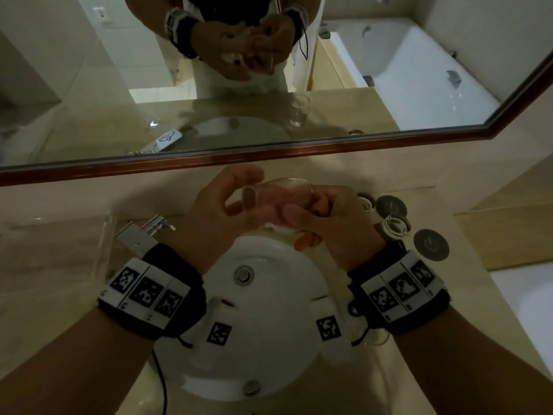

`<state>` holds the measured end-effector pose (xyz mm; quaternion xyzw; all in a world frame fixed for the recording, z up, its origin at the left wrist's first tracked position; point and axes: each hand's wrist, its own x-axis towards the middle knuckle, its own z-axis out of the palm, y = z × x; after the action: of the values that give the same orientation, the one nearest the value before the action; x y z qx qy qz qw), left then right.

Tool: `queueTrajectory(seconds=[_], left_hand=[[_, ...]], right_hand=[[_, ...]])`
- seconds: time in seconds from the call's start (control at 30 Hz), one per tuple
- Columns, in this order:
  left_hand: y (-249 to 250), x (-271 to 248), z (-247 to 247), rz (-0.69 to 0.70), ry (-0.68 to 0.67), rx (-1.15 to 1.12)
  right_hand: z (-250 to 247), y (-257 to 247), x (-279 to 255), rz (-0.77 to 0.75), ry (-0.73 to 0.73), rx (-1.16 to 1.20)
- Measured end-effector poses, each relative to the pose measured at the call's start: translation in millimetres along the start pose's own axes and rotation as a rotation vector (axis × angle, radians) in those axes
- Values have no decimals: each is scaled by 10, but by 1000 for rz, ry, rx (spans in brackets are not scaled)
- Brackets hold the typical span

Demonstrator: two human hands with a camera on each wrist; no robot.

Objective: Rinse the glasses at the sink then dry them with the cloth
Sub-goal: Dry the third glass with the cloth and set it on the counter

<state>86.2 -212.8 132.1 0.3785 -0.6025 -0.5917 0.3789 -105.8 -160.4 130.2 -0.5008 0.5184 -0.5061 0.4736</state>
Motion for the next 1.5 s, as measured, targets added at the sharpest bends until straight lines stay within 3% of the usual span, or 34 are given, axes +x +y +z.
queueTrajectory(seconds=[0.1, 0.17, 0.27, 0.4, 0.5, 0.6, 0.7, 0.77, 0.9, 0.97, 1.03, 1.1, 1.2, 1.27, 1.33, 1.4, 1.5], left_hand=[[73, 38, 64, -361, 29, -154], [84, 41, 80, -421, 6, -115], [64, 21, 72, -280, 11, -83], [-5, 5, -4, 71, -153, 218], [-22, 25, -18, 135, -169, 218], [-35, 61, 23, 55, -87, 80], [47, 120, 109, -307, -8, -134], [88, 135, 141, -384, 3, -49], [48, 96, 111, -82, -55, 58], [-18, 96, 50, 96, -171, 302], [-60, 102, 30, 177, -225, 429], [-76, 107, 49, 133, -193, 312], [-26, 126, 123, -125, -53, 64], [44, 148, 189, -311, -30, 75], [66, 155, 218, -406, -9, 81], [66, 146, 220, -332, -29, 71], [26, 110, 156, -63, -186, 277]], right_hand=[[21, 23, 28, -79, 10, -123], [39, 7, 26, -119, 6, -160], [14, 6, 8, -136, 18, -148], [-74, 16, 3, 62, 10, 40], [-71, 21, -7, 109, -8, 127], [-65, -1, -20, 40, 29, 41], [-38, -50, -13, -28, 34, -62], [-39, -18, -1, -48, 24, -150], [-83, -45, -7, 15, 26, 4], [-119, -7, 5, 119, 27, 164], [-138, 55, 20, 178, 17, 238], [-125, 47, 23, 172, 20, 229], [-145, -26, -6, 115, 22, 141], [-149, -75, -33, 64, 17, 51], [-132, -109, -59, 31, 22, -5], [-139, -119, -83, 55, 27, 44], [-193, -58, -95, 155, 15, 173]])
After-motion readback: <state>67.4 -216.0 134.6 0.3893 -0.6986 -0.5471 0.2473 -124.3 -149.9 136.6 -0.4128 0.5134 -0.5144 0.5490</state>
